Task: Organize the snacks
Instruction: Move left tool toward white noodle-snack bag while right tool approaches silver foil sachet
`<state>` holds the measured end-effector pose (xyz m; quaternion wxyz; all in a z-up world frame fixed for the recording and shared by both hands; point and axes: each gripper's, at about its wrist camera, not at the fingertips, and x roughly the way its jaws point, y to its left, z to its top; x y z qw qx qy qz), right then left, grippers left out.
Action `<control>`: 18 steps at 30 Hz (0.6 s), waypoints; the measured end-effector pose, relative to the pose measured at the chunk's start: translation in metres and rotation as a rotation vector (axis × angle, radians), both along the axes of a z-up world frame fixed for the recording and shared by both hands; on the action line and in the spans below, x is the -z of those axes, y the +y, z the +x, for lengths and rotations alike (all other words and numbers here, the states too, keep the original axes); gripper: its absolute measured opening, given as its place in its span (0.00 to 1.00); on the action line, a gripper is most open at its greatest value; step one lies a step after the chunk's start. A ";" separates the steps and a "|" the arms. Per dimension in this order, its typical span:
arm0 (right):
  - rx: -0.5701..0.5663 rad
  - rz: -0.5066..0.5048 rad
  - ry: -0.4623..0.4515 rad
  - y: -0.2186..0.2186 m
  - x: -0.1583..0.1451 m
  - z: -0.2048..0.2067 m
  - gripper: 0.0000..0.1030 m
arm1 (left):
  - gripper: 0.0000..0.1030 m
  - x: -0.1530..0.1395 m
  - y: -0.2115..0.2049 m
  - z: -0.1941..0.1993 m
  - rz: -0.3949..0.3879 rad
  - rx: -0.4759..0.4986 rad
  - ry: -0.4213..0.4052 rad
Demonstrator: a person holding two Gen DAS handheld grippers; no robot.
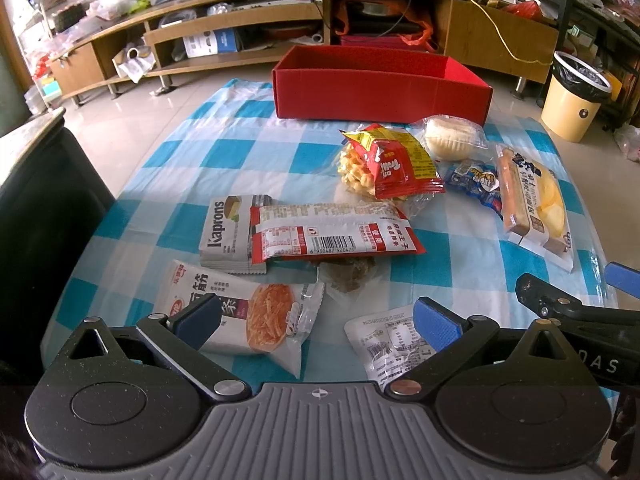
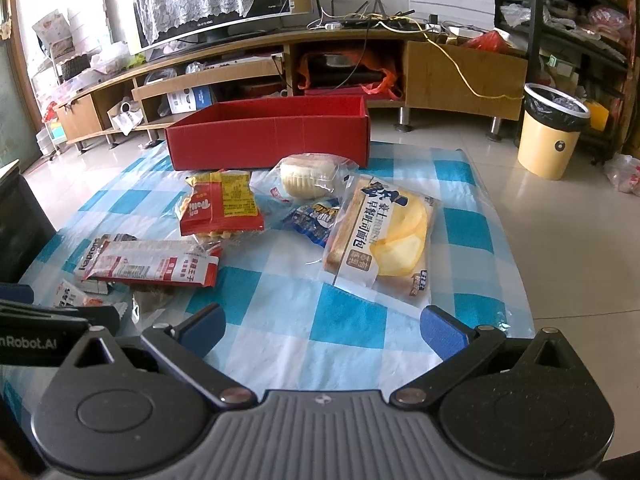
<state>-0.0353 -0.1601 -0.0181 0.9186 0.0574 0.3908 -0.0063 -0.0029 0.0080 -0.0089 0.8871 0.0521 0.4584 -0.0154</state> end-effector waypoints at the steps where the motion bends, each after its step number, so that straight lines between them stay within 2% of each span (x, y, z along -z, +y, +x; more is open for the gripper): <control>1: -0.001 0.001 0.002 0.000 0.000 0.000 1.00 | 1.00 0.000 0.000 0.000 -0.001 0.000 0.001; 18: -0.026 -0.004 0.035 0.007 0.007 0.005 1.00 | 1.00 0.003 0.003 0.000 0.002 0.002 0.007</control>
